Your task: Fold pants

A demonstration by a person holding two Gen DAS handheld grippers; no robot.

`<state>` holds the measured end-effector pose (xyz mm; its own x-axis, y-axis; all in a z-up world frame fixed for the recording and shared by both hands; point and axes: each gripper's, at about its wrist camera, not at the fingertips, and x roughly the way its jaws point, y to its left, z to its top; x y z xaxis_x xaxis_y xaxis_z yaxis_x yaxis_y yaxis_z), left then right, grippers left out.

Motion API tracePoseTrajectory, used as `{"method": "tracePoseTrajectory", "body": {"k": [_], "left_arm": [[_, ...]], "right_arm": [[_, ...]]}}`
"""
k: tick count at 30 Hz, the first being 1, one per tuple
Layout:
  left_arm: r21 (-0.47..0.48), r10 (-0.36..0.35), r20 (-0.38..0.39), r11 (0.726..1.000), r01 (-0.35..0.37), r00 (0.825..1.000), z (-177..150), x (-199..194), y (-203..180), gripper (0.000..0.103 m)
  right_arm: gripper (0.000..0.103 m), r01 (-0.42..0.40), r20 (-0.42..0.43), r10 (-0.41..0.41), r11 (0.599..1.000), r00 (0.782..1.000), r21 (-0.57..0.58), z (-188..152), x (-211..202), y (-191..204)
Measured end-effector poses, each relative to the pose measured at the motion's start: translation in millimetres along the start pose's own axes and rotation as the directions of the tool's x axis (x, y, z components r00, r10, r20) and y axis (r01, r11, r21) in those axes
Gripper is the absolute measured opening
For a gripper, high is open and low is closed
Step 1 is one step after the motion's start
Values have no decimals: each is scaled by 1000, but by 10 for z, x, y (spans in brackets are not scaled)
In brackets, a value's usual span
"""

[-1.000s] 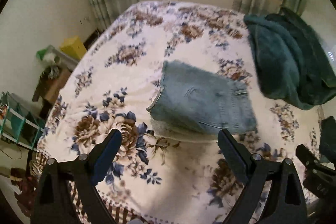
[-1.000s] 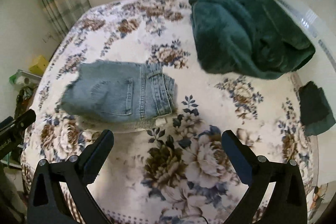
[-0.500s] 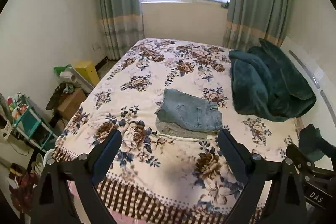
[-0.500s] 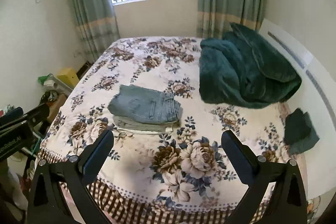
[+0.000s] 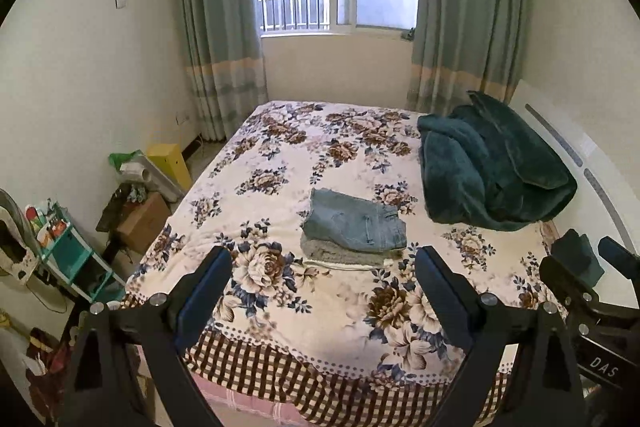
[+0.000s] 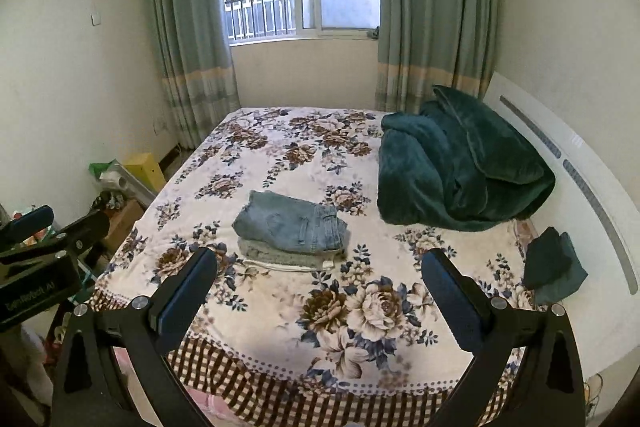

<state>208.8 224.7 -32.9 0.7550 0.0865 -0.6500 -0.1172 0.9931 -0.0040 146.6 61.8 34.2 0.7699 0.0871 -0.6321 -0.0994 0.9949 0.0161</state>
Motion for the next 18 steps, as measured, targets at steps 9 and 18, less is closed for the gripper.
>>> {"method": "tracePoseTrajectory", "body": {"k": [9,18], "left_arm": [[-20,0,-14,1000,0,1000,-53,22,76,102],[-30,11,0,999,-11,1000,-66,-37,106,102]], "right_arm": [[103,16,-8,-16,1000,1000,0,70,38,53],[103,1,-7,-2,1000,1000,-4,121,81,14]]}}
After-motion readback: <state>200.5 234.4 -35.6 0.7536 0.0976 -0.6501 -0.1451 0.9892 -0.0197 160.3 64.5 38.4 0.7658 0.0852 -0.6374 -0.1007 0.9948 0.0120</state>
